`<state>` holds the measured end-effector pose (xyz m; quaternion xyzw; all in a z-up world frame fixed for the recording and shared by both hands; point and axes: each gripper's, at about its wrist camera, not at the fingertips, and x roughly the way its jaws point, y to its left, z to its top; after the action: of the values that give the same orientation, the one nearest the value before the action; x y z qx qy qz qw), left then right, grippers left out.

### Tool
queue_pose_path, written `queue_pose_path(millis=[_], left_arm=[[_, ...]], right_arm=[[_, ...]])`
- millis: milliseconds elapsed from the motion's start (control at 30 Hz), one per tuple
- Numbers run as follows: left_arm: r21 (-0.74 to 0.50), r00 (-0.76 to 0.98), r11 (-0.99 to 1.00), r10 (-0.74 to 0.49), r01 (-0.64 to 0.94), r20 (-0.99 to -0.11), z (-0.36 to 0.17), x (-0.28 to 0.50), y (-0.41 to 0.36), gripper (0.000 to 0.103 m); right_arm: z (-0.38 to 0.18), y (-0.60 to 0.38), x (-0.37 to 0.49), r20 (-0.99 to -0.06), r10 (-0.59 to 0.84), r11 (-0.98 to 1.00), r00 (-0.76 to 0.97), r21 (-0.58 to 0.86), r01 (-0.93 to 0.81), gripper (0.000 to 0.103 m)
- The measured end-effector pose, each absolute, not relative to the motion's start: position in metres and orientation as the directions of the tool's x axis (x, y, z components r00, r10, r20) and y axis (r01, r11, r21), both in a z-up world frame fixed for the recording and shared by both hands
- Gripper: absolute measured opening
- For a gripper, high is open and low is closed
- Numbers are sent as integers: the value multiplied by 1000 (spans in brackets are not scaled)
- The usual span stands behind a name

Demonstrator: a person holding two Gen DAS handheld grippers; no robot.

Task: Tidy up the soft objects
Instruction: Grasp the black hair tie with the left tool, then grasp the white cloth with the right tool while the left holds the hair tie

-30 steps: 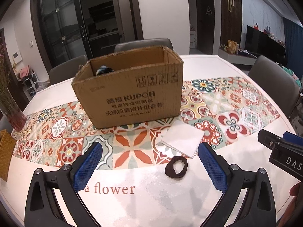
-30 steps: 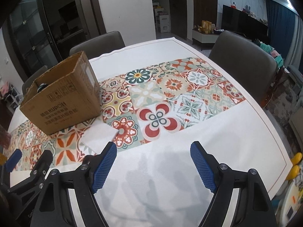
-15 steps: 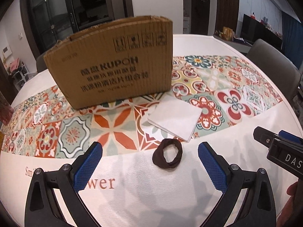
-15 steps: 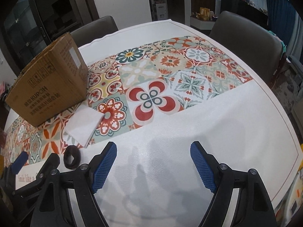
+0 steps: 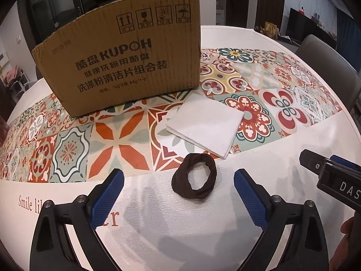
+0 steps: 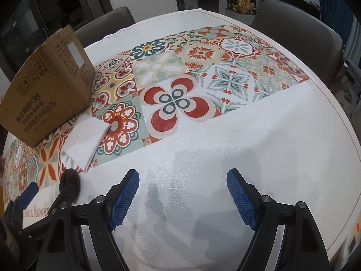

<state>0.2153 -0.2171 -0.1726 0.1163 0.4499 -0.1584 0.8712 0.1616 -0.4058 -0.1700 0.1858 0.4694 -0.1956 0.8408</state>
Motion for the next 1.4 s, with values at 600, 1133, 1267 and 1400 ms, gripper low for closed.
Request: queue_pose_path(millis=[600, 1133, 1267, 1400], left_arm=[[2, 485, 913, -215, 408, -847, -185, 223, -222, 43], [34, 492, 929, -164, 368, -855, -182, 230, -196, 10], [29, 495, 943, -147, 331, -857, -182, 238, -179, 10], [18, 497, 957, -135, 291, -857, -182, 248, -160, 10]], right_arm=[[-184, -414, 169, -870, -158, 839, 467, 131, 528, 81], [-180, -393, 182, -869, -130, 863, 478, 138, 486, 81], [-177, -378, 193, -864, -120, 880, 488, 135, 455, 81], [-174, -361, 207, -861, -111, 898, 496, 127, 421, 81]])
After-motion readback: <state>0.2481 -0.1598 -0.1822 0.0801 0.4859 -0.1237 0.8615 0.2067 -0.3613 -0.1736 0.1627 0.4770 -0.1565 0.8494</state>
